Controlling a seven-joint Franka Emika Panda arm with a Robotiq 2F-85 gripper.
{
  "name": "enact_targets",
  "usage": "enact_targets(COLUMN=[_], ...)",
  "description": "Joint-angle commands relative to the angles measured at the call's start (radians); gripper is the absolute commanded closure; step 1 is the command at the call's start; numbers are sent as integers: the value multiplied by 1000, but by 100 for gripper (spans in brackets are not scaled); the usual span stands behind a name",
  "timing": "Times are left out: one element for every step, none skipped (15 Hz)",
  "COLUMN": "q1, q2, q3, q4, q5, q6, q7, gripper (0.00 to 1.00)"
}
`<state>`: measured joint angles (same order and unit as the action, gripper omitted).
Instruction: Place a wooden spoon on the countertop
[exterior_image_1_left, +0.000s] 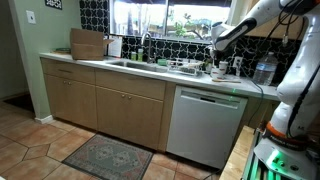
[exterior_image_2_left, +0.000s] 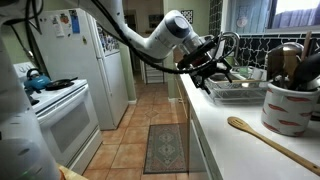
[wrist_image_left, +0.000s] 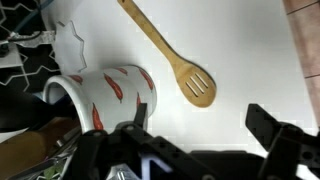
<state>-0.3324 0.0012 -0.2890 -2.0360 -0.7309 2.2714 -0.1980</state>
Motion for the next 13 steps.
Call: enact_targets(q1=[15, 19, 23, 27, 29, 31, 35, 42, 32, 35, 36, 37, 38], q2=[-121, -144, -161, -175, -188, -198, -207, -217, -189, -195, -198, -200, -200], q3=[-10, -13, -16, -20, -23, -27, -36, -50, -28, -35, -40, -42, -43], q4=[-34, -29, -25, -17, -14, -13, -15, -21, 2, 3, 3, 3, 2], q5=[225, 274, 310, 343, 354, 370, 404, 468, 389, 419, 434, 440, 442], q6=[-93, -128, -159, -195, -220, -239, -235, -210, -220, -220, -220, -220, -220], q7=[-250, -308, -356, -398, -428, -457, -493, -537, -460, -489, -502, -509, -511], gripper=[0, 0, 0, 0, 0, 0, 0, 0, 0, 0, 0, 0, 0])
